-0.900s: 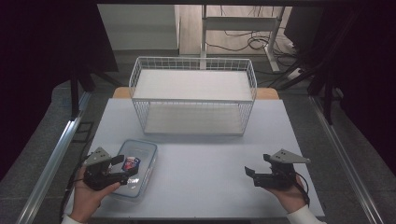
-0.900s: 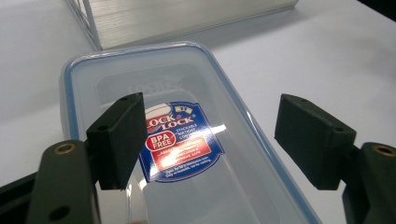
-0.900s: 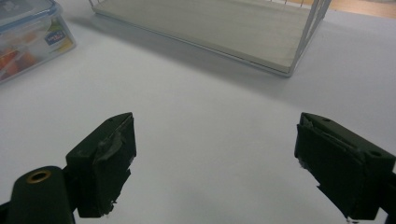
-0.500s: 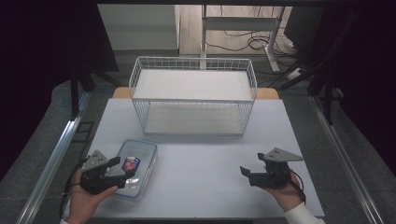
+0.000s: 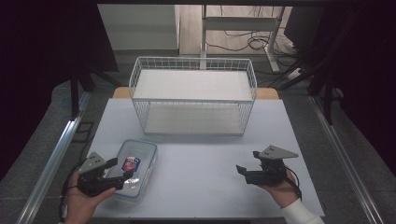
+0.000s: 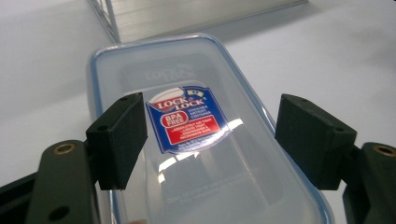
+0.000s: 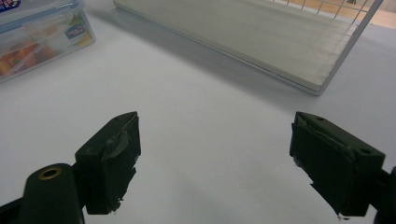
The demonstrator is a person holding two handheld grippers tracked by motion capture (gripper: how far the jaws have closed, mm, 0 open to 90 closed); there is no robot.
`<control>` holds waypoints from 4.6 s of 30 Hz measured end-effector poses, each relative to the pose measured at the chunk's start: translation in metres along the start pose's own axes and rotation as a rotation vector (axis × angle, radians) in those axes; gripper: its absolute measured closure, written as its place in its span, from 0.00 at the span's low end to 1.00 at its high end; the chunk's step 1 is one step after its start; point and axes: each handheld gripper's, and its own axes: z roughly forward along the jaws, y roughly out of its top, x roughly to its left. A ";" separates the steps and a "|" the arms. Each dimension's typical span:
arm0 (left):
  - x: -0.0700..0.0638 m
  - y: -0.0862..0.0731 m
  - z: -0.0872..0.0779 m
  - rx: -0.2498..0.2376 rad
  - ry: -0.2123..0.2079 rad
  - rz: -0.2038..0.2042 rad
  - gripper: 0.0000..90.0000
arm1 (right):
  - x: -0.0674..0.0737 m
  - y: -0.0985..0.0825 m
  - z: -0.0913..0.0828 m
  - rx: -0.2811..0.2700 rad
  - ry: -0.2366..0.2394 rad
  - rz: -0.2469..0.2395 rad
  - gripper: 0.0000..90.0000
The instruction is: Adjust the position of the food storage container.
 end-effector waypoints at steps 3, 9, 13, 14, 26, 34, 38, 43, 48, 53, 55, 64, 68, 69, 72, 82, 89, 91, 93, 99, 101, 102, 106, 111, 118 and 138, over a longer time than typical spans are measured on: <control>0.002 0.001 -0.001 -0.003 0.003 -0.003 0.28 | 0.002 0.001 -0.001 -0.004 0.002 -0.002 0.19; 0.013 0.008 -0.004 -0.025 -0.001 -0.049 0.28 | 0.006 -0.003 -0.007 -0.001 -0.003 -0.002 0.20; 0.020 0.015 0.003 -0.009 0.001 -0.045 0.29 | 0.006 -0.007 -0.008 0.008 -0.011 0.004 0.20; 0.026 0.020 0.004 -0.003 0.007 -0.046 0.29 | 0.006 -0.009 -0.009 0.016 -0.017 0.007 0.20; 0.063 0.047 0.012 0.021 0.050 -0.068 0.36 | 0.008 -0.016 -0.016 0.030 -0.048 0.017 0.20; 0.086 0.052 0.035 0.113 0.063 -0.089 0.48 | 0.006 -0.018 -0.017 0.034 -0.055 0.027 0.20; 0.097 0.052 0.045 0.167 0.042 -0.087 0.71 | 0.006 -0.018 -0.016 0.040 -0.053 0.021 0.20; 0.105 0.048 0.057 0.251 0.024 -0.063 0.95 | 0.006 -0.018 -0.015 0.047 -0.055 0.018 0.20; 0.112 0.041 0.068 0.295 0.007 -0.097 1.00 | 0.006 -0.019 -0.014 0.056 -0.062 0.021 0.20; 0.108 0.039 0.072 0.315 -0.008 -0.084 1.00 | 0.006 -0.020 -0.012 0.063 -0.065 0.018 0.20; 0.101 0.042 0.074 0.312 0.015 -0.044 1.00 | 0.007 -0.021 -0.011 0.066 -0.064 0.019 0.20; 0.096 0.049 0.082 0.335 -0.004 -0.025 1.00 | 0.007 -0.020 -0.011 0.068 -0.062 0.016 0.20; 0.087 0.056 0.090 0.350 -0.019 0.005 1.00 | 0.007 -0.020 -0.010 0.069 -0.063 0.016 0.20; 0.087 0.056 0.090 0.350 -0.019 0.005 1.00 | 0.007 -0.020 -0.010 0.069 -0.063 0.016 0.20; 0.080 0.061 0.097 0.364 -0.032 0.033 1.00 | 0.007 -0.020 -0.011 0.069 -0.064 0.014 0.20; 0.046 0.075 0.120 0.374 -0.091 0.110 1.00 | 0.007 -0.021 -0.010 0.079 -0.062 0.009 0.20; 0.030 0.082 0.130 0.395 -0.113 0.162 1.00 | 0.008 -0.021 -0.010 0.083 -0.062 0.005 0.20; 0.026 0.083 0.132 0.393 -0.118 0.173 1.00 | 0.009 -0.021 -0.009 0.086 -0.061 0.001 0.20; 0.025 0.083 0.132 0.386 -0.117 0.188 1.00 | 0.009 -0.021 -0.009 0.088 -0.061 0.001 0.20; 0.026 0.088 0.112 0.339 -0.142 0.188 1.00 | 0.009 -0.021 -0.010 0.083 -0.065 0.000 0.20; 0.023 0.091 0.098 0.313 -0.159 0.184 1.00 | 0.008 -0.021 -0.010 0.085 -0.068 -0.001 0.20; 0.021 0.092 0.090 0.302 -0.176 0.172 1.00 | 0.008 -0.021 -0.010 0.085 -0.067 0.001 0.20; -0.001 0.087 0.065 0.301 -0.215 0.211 1.00 | 0.009 -0.021 -0.010 0.087 -0.068 0.000 0.20; -0.027 0.073 0.053 0.349 -0.235 0.265 1.00 | 0.010 -0.020 -0.009 0.086 -0.071 -0.001 0.20; -0.062 0.050 0.041 0.396 -0.341 0.278 1.00 | 0.012 -0.020 -0.009 0.086 -0.077 -0.006 0.20; -0.079 0.009 0.034 0.500 -0.353 0.342 1.00 | 0.011 -0.021 -0.008 0.090 -0.086 -0.012 0.20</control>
